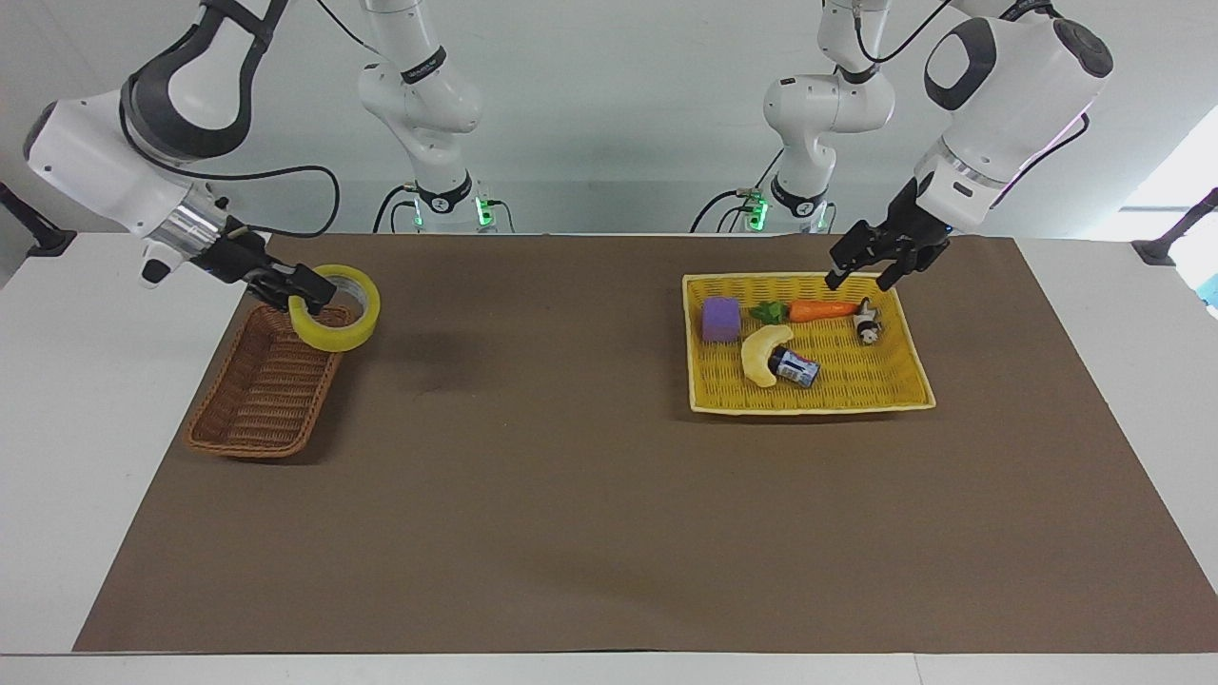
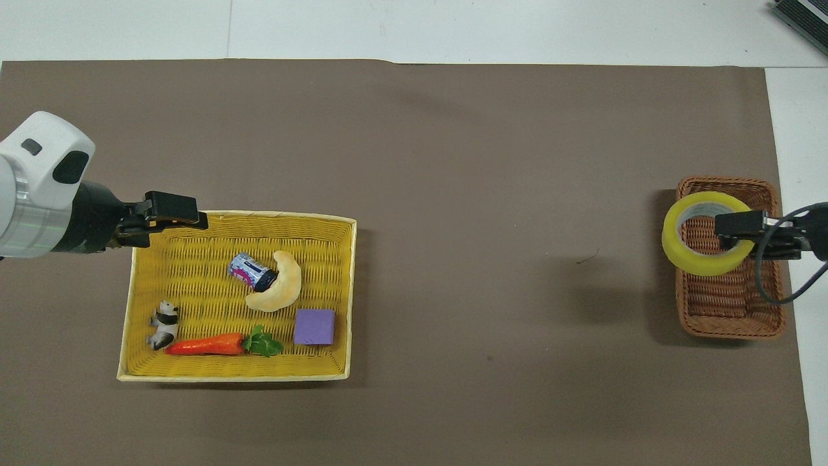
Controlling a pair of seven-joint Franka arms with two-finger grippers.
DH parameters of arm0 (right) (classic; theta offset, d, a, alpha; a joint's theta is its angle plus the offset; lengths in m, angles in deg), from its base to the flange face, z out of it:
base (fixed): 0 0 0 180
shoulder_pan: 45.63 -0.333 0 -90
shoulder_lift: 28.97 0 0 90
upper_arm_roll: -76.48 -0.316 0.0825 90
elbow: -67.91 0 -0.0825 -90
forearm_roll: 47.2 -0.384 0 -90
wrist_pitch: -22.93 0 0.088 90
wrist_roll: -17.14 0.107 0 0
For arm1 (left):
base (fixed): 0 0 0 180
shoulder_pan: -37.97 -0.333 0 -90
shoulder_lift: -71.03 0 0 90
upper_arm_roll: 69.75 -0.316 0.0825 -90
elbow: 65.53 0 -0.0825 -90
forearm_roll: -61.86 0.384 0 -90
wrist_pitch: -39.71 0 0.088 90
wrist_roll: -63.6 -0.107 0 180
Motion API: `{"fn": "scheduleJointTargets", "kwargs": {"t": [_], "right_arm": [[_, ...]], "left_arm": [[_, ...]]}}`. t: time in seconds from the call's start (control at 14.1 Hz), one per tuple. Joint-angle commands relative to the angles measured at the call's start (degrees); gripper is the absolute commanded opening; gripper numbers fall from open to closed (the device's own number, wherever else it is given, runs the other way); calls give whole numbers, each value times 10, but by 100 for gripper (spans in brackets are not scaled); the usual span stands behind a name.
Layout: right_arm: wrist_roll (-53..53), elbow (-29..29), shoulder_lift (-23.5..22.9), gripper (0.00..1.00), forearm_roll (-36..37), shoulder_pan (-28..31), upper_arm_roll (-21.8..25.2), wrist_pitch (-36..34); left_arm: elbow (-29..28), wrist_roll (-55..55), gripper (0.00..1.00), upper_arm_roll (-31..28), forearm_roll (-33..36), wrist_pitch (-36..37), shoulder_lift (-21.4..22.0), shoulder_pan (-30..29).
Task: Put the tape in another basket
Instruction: 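Carry the tape with the right gripper while the left gripper withdraws, then lower the tape into the wicker basket and open the right gripper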
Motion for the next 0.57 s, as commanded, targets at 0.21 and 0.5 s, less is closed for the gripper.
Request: {"fn": "scheduleJointTargets", "kwargs": {"t": [0.21,0.5], "right_arm": [[-106,-41,-66,0,36,47,-6,23],[-188,-49,-105,0,39,79,-6,33]], "left_arm": [[105,-61,100,9,146,83,-40,-14],[160,-108,100,10,152,136,-73,-32]]}}
